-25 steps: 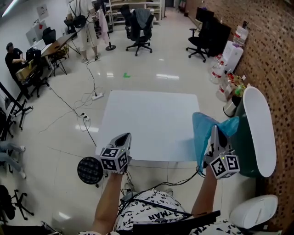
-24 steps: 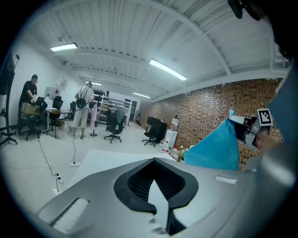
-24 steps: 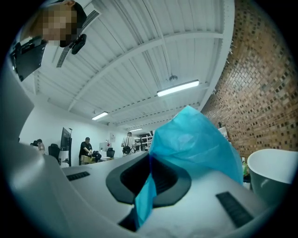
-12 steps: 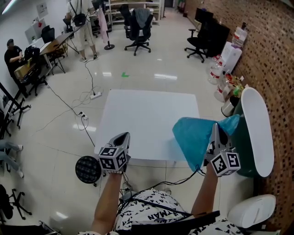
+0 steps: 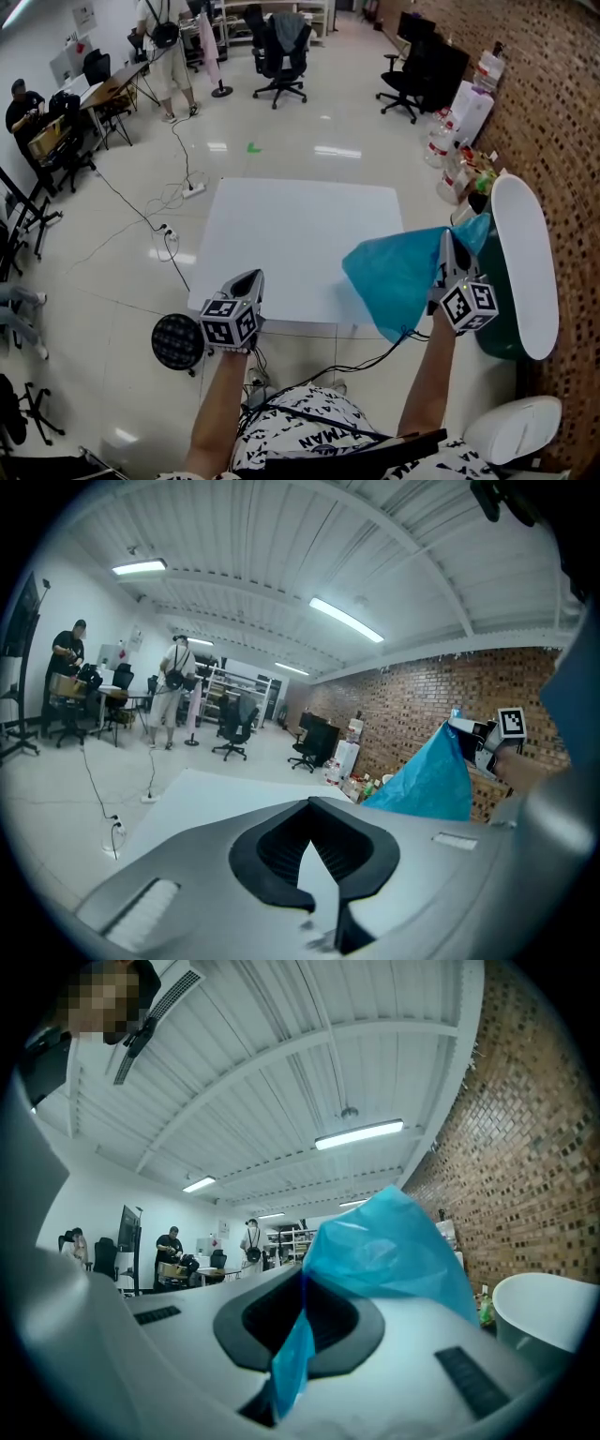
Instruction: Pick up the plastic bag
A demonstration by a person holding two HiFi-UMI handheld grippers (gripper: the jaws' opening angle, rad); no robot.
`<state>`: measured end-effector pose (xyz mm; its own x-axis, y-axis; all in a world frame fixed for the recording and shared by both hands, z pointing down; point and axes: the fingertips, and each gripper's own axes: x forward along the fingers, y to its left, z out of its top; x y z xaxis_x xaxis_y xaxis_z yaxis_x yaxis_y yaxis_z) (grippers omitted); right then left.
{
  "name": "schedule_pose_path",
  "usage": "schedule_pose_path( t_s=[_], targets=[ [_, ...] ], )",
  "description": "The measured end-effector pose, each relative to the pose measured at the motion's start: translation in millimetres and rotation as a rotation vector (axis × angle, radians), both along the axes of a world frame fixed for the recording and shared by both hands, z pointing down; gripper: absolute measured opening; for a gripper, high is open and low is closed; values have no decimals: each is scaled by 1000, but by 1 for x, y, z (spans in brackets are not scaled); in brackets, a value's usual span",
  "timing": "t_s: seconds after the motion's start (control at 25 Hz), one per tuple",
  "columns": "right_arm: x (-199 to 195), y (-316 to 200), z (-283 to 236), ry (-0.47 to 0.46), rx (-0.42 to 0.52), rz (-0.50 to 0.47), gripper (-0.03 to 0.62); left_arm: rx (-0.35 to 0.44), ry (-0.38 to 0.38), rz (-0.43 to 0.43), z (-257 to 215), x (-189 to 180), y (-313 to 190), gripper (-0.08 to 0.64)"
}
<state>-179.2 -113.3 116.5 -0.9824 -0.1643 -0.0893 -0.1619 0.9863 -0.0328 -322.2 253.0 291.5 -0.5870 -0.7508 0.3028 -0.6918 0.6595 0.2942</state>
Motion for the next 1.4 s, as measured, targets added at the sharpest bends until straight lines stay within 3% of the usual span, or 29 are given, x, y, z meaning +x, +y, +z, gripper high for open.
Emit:
schedule_pose_path(
  t_s=[0.2,0.36,0.48,0.6,0.88,1.12,1.4],
  targets=[
    [-15,-20,-10,6,64,-37,0,-18,17,-8,9,3,-12,0],
    [-34,-23,-34,14,198,-91,0,-25,31,-16,15,5,-19,0],
    [-59,4,-41,48,320,-189,0,-31,42,-23,21,5,-16,0],
    [-89,49,-7,125,379,-308,0,-36,55,-32,27,3,-12,0],
    [-125,176,134,316,283,-517,0,-49,80,-35,40,-9,5,0],
    [-150,242,254,510,195,-626,1,-92,107,-15,62,-19,29,0],
    [-178,303,357,692,110,-649,2,-137,180,12,104,-25,64,0]
  ],
)
